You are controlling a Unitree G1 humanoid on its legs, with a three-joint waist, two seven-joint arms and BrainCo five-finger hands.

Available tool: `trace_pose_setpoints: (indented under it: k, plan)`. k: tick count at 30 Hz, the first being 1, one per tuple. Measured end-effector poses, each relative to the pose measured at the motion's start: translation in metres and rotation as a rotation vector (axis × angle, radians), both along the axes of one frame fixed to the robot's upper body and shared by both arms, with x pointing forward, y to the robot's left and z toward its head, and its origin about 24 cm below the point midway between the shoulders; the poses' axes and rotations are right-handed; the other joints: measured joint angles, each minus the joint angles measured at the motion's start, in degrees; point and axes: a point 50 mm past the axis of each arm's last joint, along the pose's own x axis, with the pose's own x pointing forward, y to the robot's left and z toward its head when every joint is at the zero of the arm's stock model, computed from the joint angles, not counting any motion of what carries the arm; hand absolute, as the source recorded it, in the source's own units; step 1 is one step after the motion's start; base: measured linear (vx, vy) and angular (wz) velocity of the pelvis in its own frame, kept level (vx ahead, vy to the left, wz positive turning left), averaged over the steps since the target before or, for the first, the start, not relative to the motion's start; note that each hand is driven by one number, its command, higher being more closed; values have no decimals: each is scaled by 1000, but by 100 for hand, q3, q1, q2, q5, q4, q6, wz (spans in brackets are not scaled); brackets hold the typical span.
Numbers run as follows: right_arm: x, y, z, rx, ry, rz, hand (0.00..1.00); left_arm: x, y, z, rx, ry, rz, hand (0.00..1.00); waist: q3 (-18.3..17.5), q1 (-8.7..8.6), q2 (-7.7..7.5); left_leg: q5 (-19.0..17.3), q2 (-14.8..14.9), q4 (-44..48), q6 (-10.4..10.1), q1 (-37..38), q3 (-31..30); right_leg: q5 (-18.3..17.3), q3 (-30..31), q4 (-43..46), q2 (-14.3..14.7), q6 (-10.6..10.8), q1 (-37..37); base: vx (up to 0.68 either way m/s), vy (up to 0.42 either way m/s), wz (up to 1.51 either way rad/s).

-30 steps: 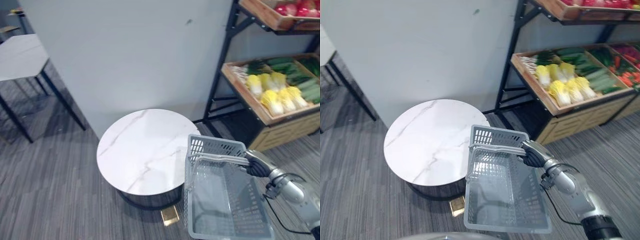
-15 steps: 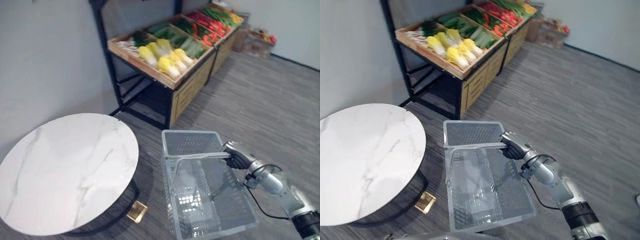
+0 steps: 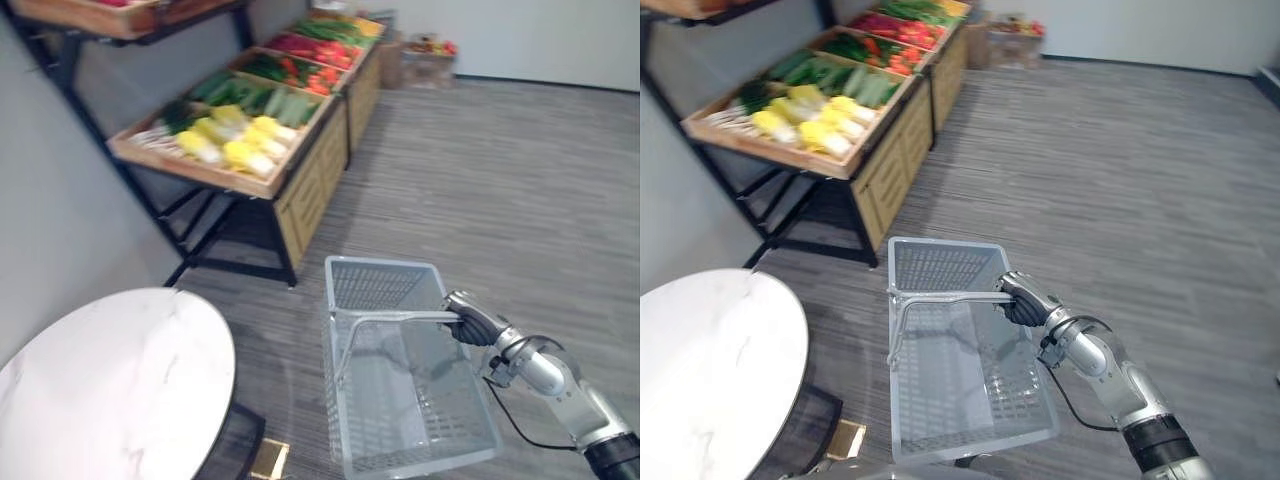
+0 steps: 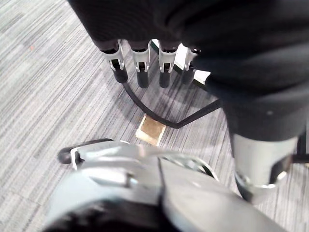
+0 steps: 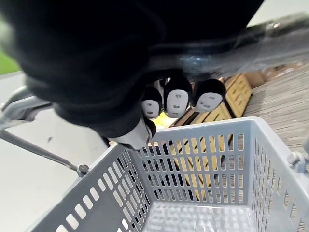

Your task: Pick vegetable in the basket

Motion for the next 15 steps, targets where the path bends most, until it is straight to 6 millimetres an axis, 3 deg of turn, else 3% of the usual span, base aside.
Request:
trace_pose_setpoints:
  k: [4,6,7,10,15]
  plan:
    - [-2,-2,-4,-34,19,-4,100,0,-9,-2,-31,-9,37,0,70,-37,267,154,-128,-1212,-114,-10,-565,66,642,149,134,124,-231,36,158,-105]
    - [-6,-8,-10,-51,45,-22,100,1,-17,-3,-50,-14,32,0,14,-86,551,760,-35,-1586,-274,14,-530,59,825,182,247,256,-302,54,281,-58]
    - [-14,-9,-20,-44,84,-35,100,4,-12,-1,-33,-25,16,0,-18,-100,441,759,-189,-1693,-226,76,-473,28,779,118,48,350,-266,69,267,-22]
    - [-26,-12,-32,-28,133,-62,100,10,-4,1,-8,-40,-9,0,-65,-105,287,768,-415,-1861,-178,87,-475,192,671,-167,-193,593,-151,78,210,12]
    - [-31,-18,-40,19,155,-130,100,9,-1,2,7,-43,-37,0,-112,-97,263,720,-555,-1948,-94,228,-486,276,635,-309,-307,657,-2,83,88,5]
